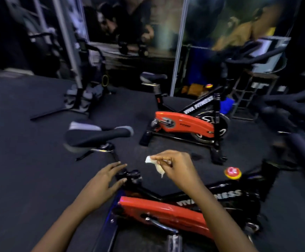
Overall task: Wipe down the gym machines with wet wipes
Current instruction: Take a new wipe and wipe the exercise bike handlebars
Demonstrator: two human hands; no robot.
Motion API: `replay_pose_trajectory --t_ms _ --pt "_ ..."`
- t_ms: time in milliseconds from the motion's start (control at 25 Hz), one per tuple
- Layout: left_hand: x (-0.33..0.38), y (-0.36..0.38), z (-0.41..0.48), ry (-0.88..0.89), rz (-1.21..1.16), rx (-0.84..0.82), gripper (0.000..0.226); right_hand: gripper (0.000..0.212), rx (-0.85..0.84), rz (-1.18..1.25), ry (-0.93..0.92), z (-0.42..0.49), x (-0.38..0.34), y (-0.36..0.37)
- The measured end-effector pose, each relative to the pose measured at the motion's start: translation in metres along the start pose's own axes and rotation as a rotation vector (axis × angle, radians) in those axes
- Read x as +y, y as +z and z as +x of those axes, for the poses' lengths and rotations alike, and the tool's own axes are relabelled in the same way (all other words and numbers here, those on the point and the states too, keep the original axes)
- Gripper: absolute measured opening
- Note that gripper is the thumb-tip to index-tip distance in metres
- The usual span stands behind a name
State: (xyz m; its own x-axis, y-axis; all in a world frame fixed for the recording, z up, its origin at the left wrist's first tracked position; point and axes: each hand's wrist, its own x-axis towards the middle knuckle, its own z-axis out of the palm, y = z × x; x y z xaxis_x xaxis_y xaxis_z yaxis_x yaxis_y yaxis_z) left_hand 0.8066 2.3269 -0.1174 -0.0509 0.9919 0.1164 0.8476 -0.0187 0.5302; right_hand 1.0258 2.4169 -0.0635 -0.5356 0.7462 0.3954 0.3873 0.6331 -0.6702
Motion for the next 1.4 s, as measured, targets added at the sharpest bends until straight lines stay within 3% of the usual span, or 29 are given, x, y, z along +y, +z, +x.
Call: replay_pose_trajectory --t_ms 200,400,600,720,1000,1160,1400 --pt "-0.132 -0.025 -0.131 -0.372 0.082 0.002 0.052 0.026 -0.273 0.122 0.015 0.005 -0.054 0.161" --pt "-0.214 -0.044 -0.246 -0.729 0.138 -0.083 0.051 0.025 -0.579 0.048 0.023 0.001 -0.091 0.297" --pt "-0.286 -0.059 -0.278 -0.944 0.107 -0.06 0.055 0.023 -0.836 0.016 -0.069 0.025 -0.104 0.41" --pt "-0.34 -0.073 -0.264 -1.015 0.073 -0.08 0.057 0.023 -0.885 -0.018 -0.112 0.064 -0.107 0.467" --pt "-0.509 -0.156 -0.143 -1.01 0.071 -0.157 0.056 0.023 -0.869 -0.035 -0.089 0.234 -0.117 0.59" --pt "-0.588 -0.21 -0.018 -0.821 0.127 -0.155 0.056 0.022 -0.712 -0.095 0.035 0.348 -0.1 0.612" --pt "-0.654 -0.231 0.186 -0.491 0.165 -0.352 0.057 0.021 -0.457 -0.19 0.324 0.474 -0.028 0.597"
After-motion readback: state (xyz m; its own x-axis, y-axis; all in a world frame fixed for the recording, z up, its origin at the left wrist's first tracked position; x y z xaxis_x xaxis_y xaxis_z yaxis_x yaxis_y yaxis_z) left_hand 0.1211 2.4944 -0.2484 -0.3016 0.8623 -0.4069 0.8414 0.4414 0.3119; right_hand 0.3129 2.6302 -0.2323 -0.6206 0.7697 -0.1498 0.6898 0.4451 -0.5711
